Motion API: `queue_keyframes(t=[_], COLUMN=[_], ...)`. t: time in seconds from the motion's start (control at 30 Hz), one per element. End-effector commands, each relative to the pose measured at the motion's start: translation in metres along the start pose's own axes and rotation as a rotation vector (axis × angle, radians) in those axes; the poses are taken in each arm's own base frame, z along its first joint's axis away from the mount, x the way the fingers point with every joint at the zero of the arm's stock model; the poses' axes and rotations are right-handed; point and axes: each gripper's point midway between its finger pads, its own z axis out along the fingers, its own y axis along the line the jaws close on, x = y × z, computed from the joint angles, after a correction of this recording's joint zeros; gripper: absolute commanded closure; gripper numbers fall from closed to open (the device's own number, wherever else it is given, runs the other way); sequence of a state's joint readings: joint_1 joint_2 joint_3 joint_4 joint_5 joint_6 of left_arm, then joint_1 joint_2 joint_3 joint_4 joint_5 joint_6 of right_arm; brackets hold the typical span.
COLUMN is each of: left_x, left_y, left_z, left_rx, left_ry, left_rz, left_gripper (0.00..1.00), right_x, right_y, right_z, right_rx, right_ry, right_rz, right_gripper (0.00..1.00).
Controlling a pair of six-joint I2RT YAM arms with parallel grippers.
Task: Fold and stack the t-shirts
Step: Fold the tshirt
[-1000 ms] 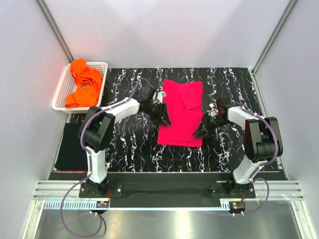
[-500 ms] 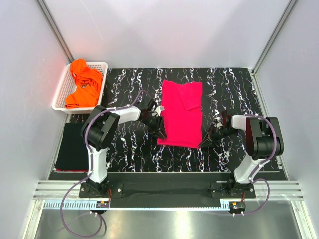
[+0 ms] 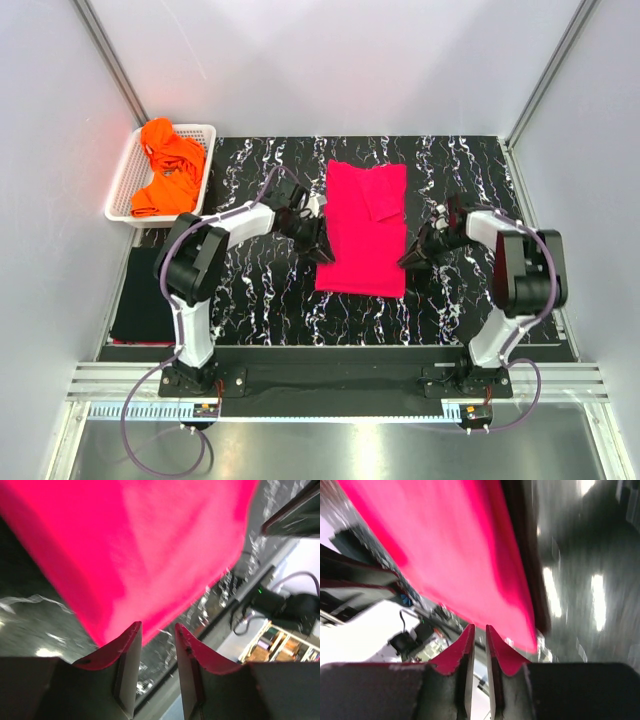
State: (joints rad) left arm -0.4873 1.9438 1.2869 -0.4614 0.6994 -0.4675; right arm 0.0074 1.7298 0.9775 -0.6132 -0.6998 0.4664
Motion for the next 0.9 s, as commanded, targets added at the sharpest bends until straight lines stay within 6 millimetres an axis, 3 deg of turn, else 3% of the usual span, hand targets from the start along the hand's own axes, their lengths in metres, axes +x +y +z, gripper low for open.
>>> queue_keyframes(t=[0.0, 0.1, 0.13, 0.2, 0.3, 0.37, 0.47, 0.5, 0.57, 0.6, 0.67, 0.7, 0.73, 0.77, 0.8, 0.87], left_x=[-0.012, -0.008, -0.006, -0.002, 0.002, -0.001, -0.002, 0.003, 0.001, 0.009, 0.009, 0.022, 0.027, 0.024, 0.041, 0.044], left_y=[0.034, 0.053, 0.058, 0.065, 0.061, 0.045, 0.023, 0.022, 0.006, 0.010, 0.001, 0.004, 0.003, -0.002, 0.006, 0.002], left_z=[0.007, 0.010, 0.011, 0.011, 0.003, -0.012, -0.035, -0.038, -0.052, -0.051, -0.055, -0.057, -0.057, -0.056, -0.053, -0.050], left_rx=[-0.058, -0.085, -0.093, -0.103, -0.100, -0.085, -0.071, -0.071, -0.049, -0.048, -0.011, -0.001, 0.017, 0.059, 0.061, 0.113], left_ry=[-0.019, -0.006, -0.001, 0.007, -0.009, -0.049, -0.118, -0.123, -0.188, -0.189, -0.245, -0.259, -0.274, -0.314, -0.317, -0.372], left_rz=[-0.032, -0.047, -0.053, -0.059, -0.063, -0.053, -0.057, -0.071, -0.092, -0.123, -0.178, -0.214, -0.243, -0.298, -0.345, -0.418], left_gripper=[0.64, 0.63, 0.63, 0.64, 0.64, 0.62, 0.51, 0.49, 0.43, 0.41, 0.36, 0.32, 0.32, 0.32, 0.31, 0.32], right_x=[-0.038, -0.064, -0.082, -0.095, -0.107, -0.106, -0.088, -0.074, -0.059, -0.042, -0.025, -0.010, -0.003, 0.001, 0.007, 0.030], right_y=[0.014, 0.014, 0.007, 0.006, 0.006, 0.005, 0.008, 0.000, 0.010, 0.000, 0.007, -0.004, 0.004, 0.005, 0.007, 0.010], right_z=[0.008, 0.018, 0.016, 0.015, 0.009, 0.000, -0.020, -0.018, -0.029, -0.024, -0.033, -0.028, -0.037, -0.038, -0.038, -0.034], right_rx=[-0.020, -0.004, 0.005, 0.007, 0.041, 0.077, 0.102, 0.111, 0.072, 0.074, 0.038, 0.045, 0.017, -0.001, -0.011, -0.021], right_ry=[-0.038, -0.048, -0.074, -0.090, -0.100, -0.121, -0.160, -0.143, -0.169, -0.144, -0.174, -0.168, -0.204, -0.229, -0.242, -0.276], right_rz=[-0.040, -0.044, -0.018, -0.001, -0.002, -0.024, -0.016, 0.009, 0.029, 0.063, 0.093, 0.128, 0.149, 0.154, 0.167, 0.184], right_gripper=[0.77, 0.74, 0.74, 0.74, 0.71, 0.66, 0.53, 0.49, 0.41, 0.38, 0.33, 0.31, 0.29, 0.27, 0.25, 0.24])
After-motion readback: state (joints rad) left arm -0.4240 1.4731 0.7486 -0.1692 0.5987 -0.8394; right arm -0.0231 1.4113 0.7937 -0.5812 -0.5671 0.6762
